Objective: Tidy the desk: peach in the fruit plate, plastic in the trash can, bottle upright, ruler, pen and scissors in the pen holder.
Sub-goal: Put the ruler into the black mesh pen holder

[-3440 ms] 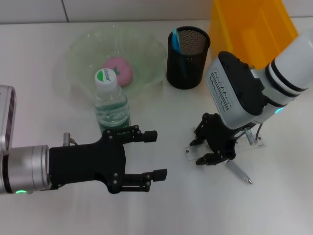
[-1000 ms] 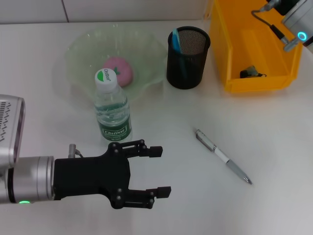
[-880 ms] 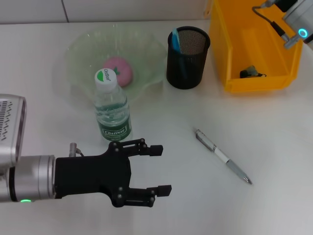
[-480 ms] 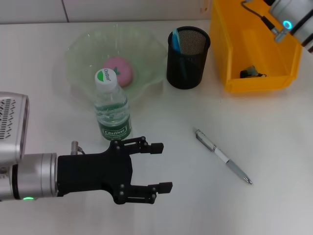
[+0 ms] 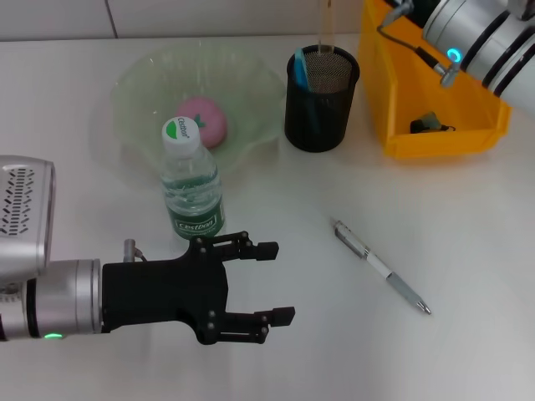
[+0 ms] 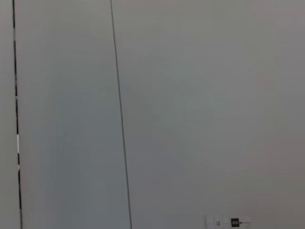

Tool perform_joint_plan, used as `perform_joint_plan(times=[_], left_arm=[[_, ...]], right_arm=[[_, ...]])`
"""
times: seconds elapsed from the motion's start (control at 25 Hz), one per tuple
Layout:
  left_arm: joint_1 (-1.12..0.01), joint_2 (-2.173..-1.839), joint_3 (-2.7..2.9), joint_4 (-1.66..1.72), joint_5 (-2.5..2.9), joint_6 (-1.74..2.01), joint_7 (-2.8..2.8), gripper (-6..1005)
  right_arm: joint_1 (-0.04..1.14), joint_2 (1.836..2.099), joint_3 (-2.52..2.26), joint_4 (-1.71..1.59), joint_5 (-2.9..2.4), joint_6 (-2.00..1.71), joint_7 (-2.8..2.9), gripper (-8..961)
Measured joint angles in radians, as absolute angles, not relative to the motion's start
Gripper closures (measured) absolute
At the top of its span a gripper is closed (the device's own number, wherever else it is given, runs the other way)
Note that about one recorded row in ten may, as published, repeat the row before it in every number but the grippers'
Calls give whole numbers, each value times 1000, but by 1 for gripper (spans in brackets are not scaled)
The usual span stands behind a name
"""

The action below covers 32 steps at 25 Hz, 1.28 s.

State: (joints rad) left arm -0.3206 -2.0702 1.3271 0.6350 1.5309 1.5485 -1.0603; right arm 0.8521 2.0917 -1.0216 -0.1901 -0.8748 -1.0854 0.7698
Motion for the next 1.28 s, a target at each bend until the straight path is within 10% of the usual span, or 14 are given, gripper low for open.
perform_joint_plan(times=[1.28], left_arm=[[-324, -2071, 1348, 609, 1531, 1542, -1052, 186]], right_arm=[[822, 2092, -1107, -143, -875, -1041, 739, 528]])
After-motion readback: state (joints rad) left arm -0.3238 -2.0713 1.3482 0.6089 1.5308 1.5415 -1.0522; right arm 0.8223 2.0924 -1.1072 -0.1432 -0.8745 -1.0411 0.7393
